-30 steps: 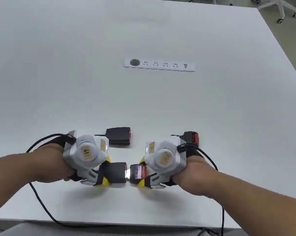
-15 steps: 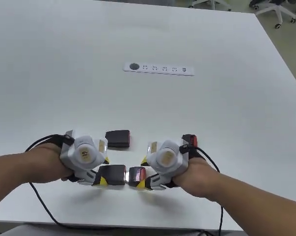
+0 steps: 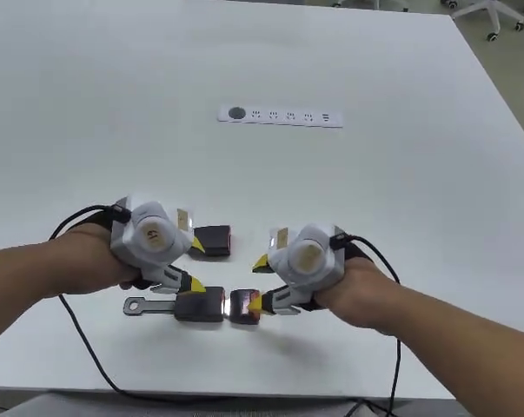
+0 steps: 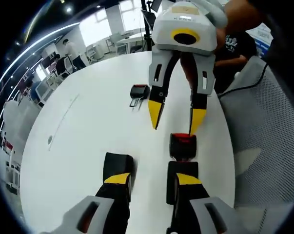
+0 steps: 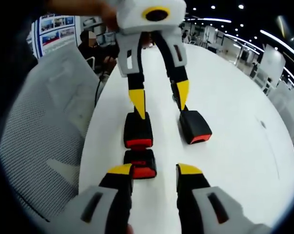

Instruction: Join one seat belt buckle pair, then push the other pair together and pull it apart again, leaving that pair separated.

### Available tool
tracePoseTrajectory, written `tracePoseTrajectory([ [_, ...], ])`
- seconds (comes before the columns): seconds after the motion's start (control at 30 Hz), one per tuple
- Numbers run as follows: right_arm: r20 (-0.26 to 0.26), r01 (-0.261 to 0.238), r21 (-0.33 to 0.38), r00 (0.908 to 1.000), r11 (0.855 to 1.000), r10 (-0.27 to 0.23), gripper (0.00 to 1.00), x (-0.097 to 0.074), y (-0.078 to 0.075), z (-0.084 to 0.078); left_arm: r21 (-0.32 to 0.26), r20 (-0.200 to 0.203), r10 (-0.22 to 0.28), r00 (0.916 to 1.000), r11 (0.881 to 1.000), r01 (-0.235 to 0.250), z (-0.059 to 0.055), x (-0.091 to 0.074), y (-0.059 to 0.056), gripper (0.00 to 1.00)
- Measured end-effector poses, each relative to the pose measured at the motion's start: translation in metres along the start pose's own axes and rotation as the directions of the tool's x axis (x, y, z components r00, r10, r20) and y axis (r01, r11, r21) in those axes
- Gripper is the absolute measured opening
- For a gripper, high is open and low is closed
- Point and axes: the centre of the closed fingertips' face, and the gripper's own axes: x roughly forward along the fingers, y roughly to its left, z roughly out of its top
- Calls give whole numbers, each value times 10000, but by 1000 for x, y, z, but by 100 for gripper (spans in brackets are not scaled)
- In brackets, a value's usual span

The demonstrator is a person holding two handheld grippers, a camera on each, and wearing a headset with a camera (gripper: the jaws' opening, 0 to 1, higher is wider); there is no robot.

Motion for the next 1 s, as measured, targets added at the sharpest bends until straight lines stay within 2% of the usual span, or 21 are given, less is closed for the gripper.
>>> tracePoseTrajectory([
  [0.1,-9,123,84,9999,9999,-123,35,-5,-11,-8,115,-40,34,10000,9999,-33,1,0,8,37],
  [0.2,-43,268,230,9996,9994,-267,35,-10,-24,-17,92,-217,82,9997,9999,-80,-5,6,22,38],
  [0.3,-121,492,385,9987,9980,-488,35,-17,-40,-31,-5,-286,170,9994,9999,-170,-10,10,34,39],
  [0.5,-309,938,640,9953,9935,-919,35,-34,-71,-59,-143,-324,116,9994,9998,-121,-13,19,50,40],
  [0.63,-488,1130,576,9927,9919,-1103,35,-44,-83,-71,-71,-354,77,9993,9999,-80,-14,24,56,41],
  [0.7,-622,1220,724,9911,9899,-1176,34,-53,-93,-83,-26,-404,29,9992,10000,-30,-17,26,58,41],
  [0.77,-670,1132,887,9920,9896,-1074,34,-57,-94,-90,-96,-443,10,9990,10000,-14,-19,27,60,41],
  [0.87,-1093,1082,963,9892,9895,-975,35,-62,-100,-109,-11,-528,-65,9986,10000,65,-24,30,60,41],
  [0.93,-1106,1105,1031,9889,9885,-990,36,-63,-103,-115,-27,-556,-114,9984,9999,113,-26,31,60,42],
  [1.0,-1338,1010,1077,9872,9890,-863,36,-63,-104,-122,-54,-600,-178,9980,9998,175,-28,33,60,42],
])
